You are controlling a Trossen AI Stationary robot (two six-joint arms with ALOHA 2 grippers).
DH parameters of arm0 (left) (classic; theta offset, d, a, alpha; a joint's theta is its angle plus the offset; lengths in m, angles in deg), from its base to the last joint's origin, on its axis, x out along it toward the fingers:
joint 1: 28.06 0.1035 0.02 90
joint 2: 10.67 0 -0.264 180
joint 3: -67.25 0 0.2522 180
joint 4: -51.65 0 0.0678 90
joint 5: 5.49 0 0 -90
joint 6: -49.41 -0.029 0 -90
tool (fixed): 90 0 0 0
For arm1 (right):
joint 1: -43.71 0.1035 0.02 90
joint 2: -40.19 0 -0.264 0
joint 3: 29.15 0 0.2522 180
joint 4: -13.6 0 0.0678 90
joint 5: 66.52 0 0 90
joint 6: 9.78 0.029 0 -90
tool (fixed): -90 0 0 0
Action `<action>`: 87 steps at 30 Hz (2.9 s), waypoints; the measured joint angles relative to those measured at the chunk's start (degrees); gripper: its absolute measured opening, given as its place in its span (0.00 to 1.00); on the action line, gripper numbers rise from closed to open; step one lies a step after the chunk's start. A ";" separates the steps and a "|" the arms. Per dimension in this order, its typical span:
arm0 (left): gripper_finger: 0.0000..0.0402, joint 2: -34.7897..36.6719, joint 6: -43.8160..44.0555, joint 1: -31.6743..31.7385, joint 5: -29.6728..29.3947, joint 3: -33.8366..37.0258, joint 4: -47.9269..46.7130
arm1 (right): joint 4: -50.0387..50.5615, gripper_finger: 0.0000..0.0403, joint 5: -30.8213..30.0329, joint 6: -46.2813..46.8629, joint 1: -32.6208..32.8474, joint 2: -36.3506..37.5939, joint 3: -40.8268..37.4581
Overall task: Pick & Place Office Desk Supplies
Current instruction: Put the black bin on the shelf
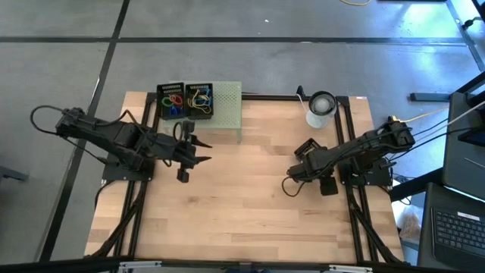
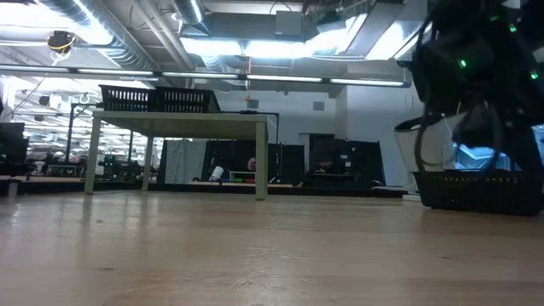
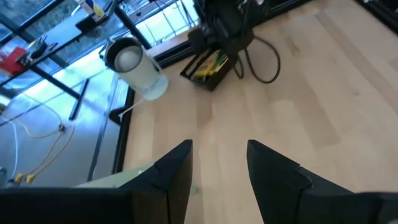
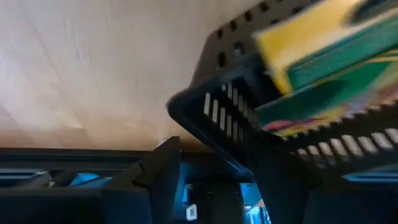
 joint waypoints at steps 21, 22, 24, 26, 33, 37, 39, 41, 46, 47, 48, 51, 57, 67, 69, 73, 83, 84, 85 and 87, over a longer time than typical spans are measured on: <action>0.34 0.00 1.13 -2.00 -0.03 0.02 1.09 | -5.85 0.03 1.85 5.21 0.02 0.00 1.82; 0.34 0.00 1.13 -2.00 -0.04 0.00 1.09 | -5.90 0.05 1.64 5.99 0.02 0.00 2.89; 0.35 0.00 1.09 -2.00 -0.03 0.00 1.09 | -6.14 0.07 0.93 6.74 0.09 0.00 5.62; 0.34 0.00 1.11 -2.00 -0.02 0.02 1.09 | -6.68 0.06 0.25 6.94 0.13 0.00 8.91; 0.33 0.00 3.98 -2.00 0.05 0.01 0.81 | -18.91 0.04 -3.47 6.91 -0.05 -1.01 16.67; 0.33 0.00 6.14 -2.00 0.62 0.02 -0.03 | -28.11 0.04 -3.51 5.99 -0.30 -5.02 18.25; 0.33 0.00 6.81 -2.00 1.43 0.02 -0.19 | -31.58 0.03 -3.67 4.97 -0.35 -7.99 19.53; 0.33 -0.02 6.97 -2.00 1.97 0.02 -0.46 | -33.15 0.03 -3.73 3.91 -0.35 -11.42 21.55; 0.32 -0.02 7.08 -2.00 2.03 0.02 -0.77 | -33.14 0.06 -4.76 2.44 -0.35 -19.16 28.57; 0.32 -0.02 7.08 -2.00 2.03 0.02 -0.83 | -33.27 0.06 -4.76 2.47 -0.35 -20.22 29.87; 0.32 -0.02 7.10 -2.00 2.03 0.02 -0.87 | -33.51 0.07 -4.74 2.47 -0.35 -21.10 30.80; 0.32 -0.02 8.19 -2.00 2.57 0.02 -1.09 | -33.31 0.07 -4.72 2.48 -0.35 -23.24 33.07; 0.33 -0.02 8.64 -2.00 4.61 0.02 -1.15 | -33.40 0.11 -4.40 4.74 -0.35 -23.87 35.00; 0.35 -0.02 9.08 -2.00 4.61 0.02 -1.63 | -26.04 0.42 -5.79 3.97 -0.35 -22.98 40.80; 0.35 -0.02 9.86 -2.00 4.59 0.02 -2.06 | -20.47 0.47 -8.17 2.30 -0.35 -22.95 43.23; 0.37 -0.02 11.65 -2.00 4.59 0.02 -3.50 | -12.68 0.53 -10.49 -0.37 -0.37 -22.51 45.37; 0.41 -1.13 15.89 -1.87 4.31 4.49 -1.60 | -8.00 0.56 -11.58 -1.22 -0.63 -11.88 37.23; 0.41 -1.52 15.83 -1.87 4.14 5.20 -0.78 | -8.77 0.56 -11.58 -0.31 -0.63 -10.06 35.43; 0.41 -2.03 15.34 -1.87 4.09 5.85 1.00 | -9.36 0.55 -11.58 0.60 -0.59 -8.23 33.44; 0.42 -3.22 13.57 -1.87 4.02 7.29 6.20 | -11.93 0.55 -11.58 2.91 -0.49 -4.09 28.92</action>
